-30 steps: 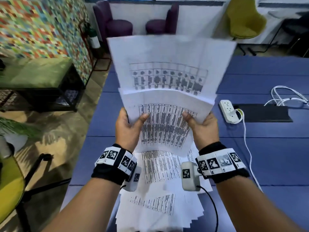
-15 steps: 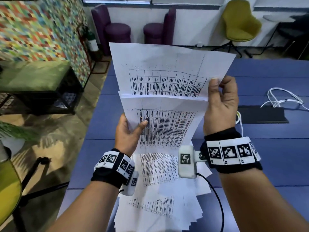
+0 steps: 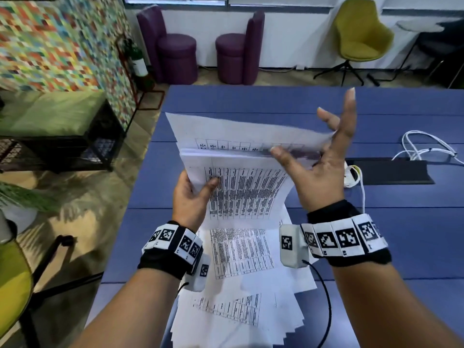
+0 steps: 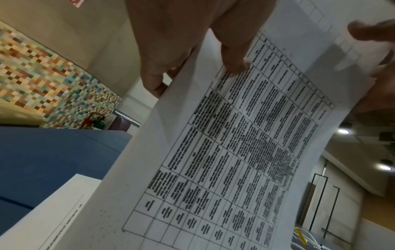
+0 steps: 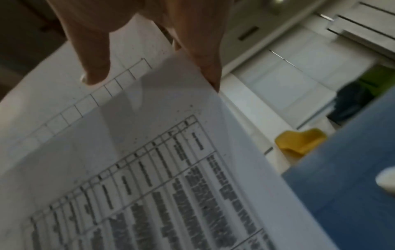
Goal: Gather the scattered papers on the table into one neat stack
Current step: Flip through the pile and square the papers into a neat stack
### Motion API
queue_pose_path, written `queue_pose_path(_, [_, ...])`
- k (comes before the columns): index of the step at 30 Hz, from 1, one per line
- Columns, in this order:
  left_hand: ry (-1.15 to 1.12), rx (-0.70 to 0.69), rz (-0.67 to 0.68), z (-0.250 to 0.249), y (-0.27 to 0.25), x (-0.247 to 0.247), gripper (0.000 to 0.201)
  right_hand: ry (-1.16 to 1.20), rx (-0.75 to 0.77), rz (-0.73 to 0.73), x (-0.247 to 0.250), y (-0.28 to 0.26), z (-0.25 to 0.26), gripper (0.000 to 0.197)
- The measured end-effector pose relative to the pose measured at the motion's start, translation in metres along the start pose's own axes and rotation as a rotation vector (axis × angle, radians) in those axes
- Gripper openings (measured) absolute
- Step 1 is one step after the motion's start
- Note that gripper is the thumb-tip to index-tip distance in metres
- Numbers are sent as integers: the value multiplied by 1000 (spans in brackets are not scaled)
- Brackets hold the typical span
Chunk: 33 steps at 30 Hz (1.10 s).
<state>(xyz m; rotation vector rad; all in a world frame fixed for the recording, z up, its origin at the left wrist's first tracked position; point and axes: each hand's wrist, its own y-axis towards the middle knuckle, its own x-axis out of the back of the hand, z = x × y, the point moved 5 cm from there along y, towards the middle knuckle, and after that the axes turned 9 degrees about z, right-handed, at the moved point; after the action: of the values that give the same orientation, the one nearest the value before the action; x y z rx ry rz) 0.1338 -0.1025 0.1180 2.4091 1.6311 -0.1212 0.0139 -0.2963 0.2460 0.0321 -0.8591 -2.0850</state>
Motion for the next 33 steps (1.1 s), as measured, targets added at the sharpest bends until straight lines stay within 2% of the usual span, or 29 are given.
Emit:
queue_pose_path(2, [-11,-11,-3,0,0,1,32,-128,79,75,-2,0,2,115])
queue_pose_path(5, [-19,-16,16,-1,-2,1,35,-215,112,65,-1,-1,-1,116])
queue_pose_path(7, [-27,-17,23,-1,-4,1,32,-220,43,76,-1,-2,-3,104])
queue_pose_path(10, [-20,-16,29,-1,-4,2,31,-263,-27,92,-4,-2,-4,75])
queue_pose_path(11, [-22,-17,27,-1,-4,3,31,-252,-27,77,-4,-2,-3,76])
queue_pose_path(14, [-14,-31,27,-5,-6,2,33,-196,-3,48,-2,-1,1,105])
queue_pose_path(16, [-14,-42,33,-7,-7,0,32,-195,-4,70,-2,0,3,112])
queue_pose_path(26, [-1,-59,31,-6,-6,0,42,-263,69,6,-4,-4,6,63])
queue_pose_path(27, [-6,-54,33,-6,-6,-1,42,-276,67,3,-4,-5,6,61])
queue_pose_path(30, [-26,-59,30,-8,-6,-2,43,-216,75,-14,-3,-7,6,75])
queue_pose_path(31, [-26,-64,28,-10,-6,-2,44,-215,89,-18,-3,-7,7,73])
queue_pose_path(33, [-20,-66,26,-10,-6,-1,43,-231,100,-42,-2,-7,7,55])
